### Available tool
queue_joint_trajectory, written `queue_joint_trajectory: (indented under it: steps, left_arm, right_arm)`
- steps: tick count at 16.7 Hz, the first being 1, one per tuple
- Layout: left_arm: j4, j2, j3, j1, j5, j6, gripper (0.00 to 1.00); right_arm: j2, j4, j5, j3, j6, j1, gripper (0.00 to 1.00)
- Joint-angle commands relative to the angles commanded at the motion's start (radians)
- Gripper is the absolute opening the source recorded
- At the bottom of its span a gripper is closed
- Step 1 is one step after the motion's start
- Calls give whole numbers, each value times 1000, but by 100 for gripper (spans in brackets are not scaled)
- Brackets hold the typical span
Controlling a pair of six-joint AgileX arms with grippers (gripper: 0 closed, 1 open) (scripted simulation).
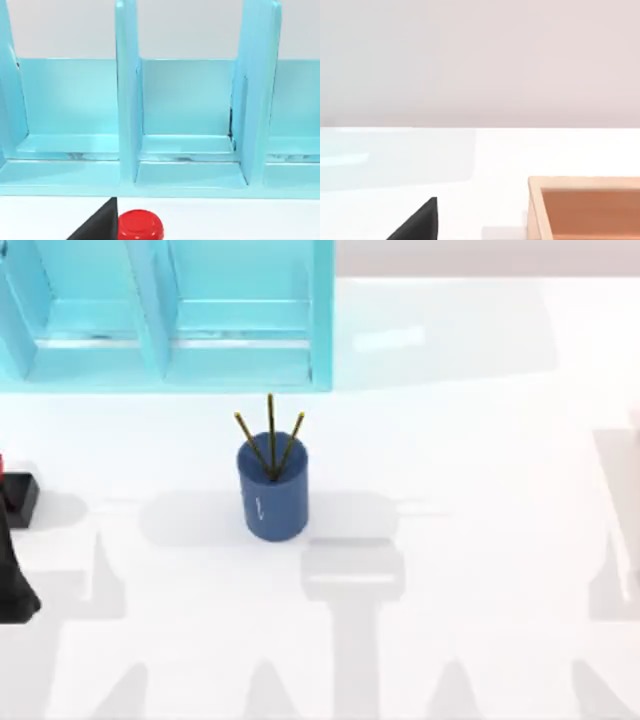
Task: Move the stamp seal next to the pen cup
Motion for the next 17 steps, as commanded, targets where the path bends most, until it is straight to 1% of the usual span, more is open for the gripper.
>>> queue_joint_trajectory:
  steps: [4, 7, 11, 17]
  left_arm:
    - [-26, 30, 31, 4, -2, 3, 100]
    - [-124, 154, 156, 15, -5, 14, 100]
    - [-344, 463, 453, 32, -5, 36, 100]
    - [-770, 1123, 998, 62, 2, 72, 100]
  right_arm:
    - [0, 0, 0, 0, 0, 0, 100]
    - [0, 0, 0, 0, 0, 0, 100]
    - [0, 0, 0, 0, 0, 0, 100]
    - [0, 0, 0, 0, 0, 0, 100]
